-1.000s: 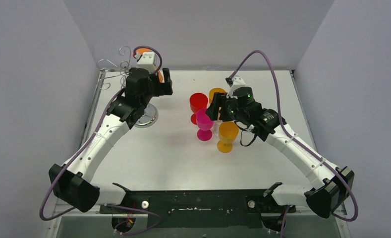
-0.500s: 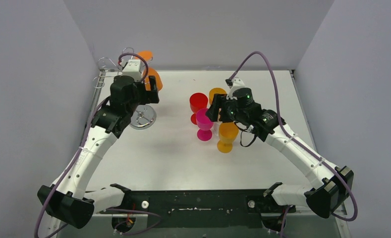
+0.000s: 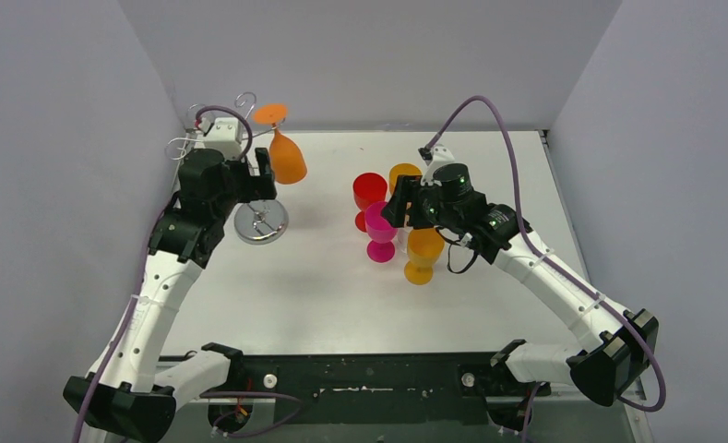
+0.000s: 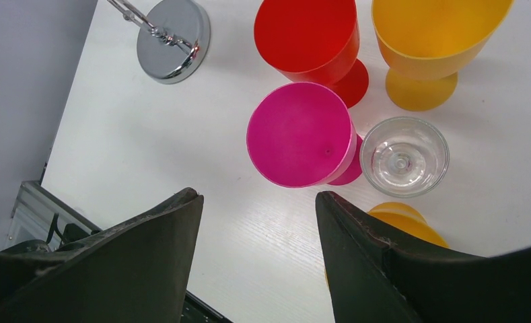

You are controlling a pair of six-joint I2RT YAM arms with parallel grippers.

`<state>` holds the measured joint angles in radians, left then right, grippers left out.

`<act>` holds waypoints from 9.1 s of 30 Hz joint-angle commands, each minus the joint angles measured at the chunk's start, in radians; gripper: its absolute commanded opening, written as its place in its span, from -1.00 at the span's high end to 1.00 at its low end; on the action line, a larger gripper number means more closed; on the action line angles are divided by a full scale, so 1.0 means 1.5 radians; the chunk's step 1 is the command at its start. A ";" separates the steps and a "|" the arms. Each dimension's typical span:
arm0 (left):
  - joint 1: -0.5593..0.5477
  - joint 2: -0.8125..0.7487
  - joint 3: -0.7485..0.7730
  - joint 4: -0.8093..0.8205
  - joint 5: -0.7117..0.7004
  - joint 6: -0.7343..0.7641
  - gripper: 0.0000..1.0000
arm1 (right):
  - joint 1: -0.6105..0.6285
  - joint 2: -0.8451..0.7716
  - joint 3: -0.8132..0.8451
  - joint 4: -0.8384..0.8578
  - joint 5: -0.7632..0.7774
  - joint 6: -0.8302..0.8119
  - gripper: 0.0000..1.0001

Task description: Take the wine glass off the wine glass rack

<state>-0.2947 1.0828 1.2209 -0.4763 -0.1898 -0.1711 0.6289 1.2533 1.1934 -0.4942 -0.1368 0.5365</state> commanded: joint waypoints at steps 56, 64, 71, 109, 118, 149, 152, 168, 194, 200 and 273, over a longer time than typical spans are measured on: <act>0.097 0.218 0.214 0.150 0.136 -0.242 -0.20 | -0.005 -0.023 -0.006 0.030 -0.009 0.011 -0.28; 0.096 0.235 0.198 0.188 0.132 -0.279 -0.15 | -0.005 -0.018 -0.006 0.032 -0.011 0.011 -0.29; 0.097 0.237 0.194 0.179 0.117 -0.287 -0.14 | -0.006 -0.019 -0.008 0.030 -0.009 0.009 -0.29; 0.099 0.224 0.157 0.192 0.115 -0.330 -0.22 | -0.005 -0.016 -0.018 0.035 -0.012 0.009 -0.29; 0.099 0.232 0.134 0.250 0.125 -0.365 0.30 | -0.005 -0.017 -0.018 0.030 -0.008 0.006 -0.29; 0.162 0.197 -0.003 0.498 0.304 -0.634 1.00 | -0.005 -0.026 -0.018 0.024 -0.015 0.023 -0.29; 0.163 0.199 -0.003 0.514 0.324 -0.644 1.00 | -0.005 -0.029 -0.024 0.026 -0.012 0.027 -0.29; 0.176 0.159 0.003 0.437 0.331 -0.600 1.00 | -0.005 -0.026 -0.026 0.023 -0.010 0.031 -0.29; 0.214 0.154 0.056 0.390 0.297 -0.530 1.00 | -0.005 -0.023 -0.028 0.025 -0.007 0.036 -0.29; 0.214 0.174 0.054 0.446 0.297 -0.562 1.00 | -0.005 -0.024 -0.028 0.022 -0.004 0.034 -0.29; -0.020 -0.077 -0.274 0.757 0.708 -0.461 1.00 | 0.066 -0.107 -0.129 0.486 -0.328 0.073 0.06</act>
<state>-0.2993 1.0096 0.8272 0.6250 0.8921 -0.8562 0.7013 1.0767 0.9524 0.1673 -0.6136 0.6655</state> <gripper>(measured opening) 0.019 0.525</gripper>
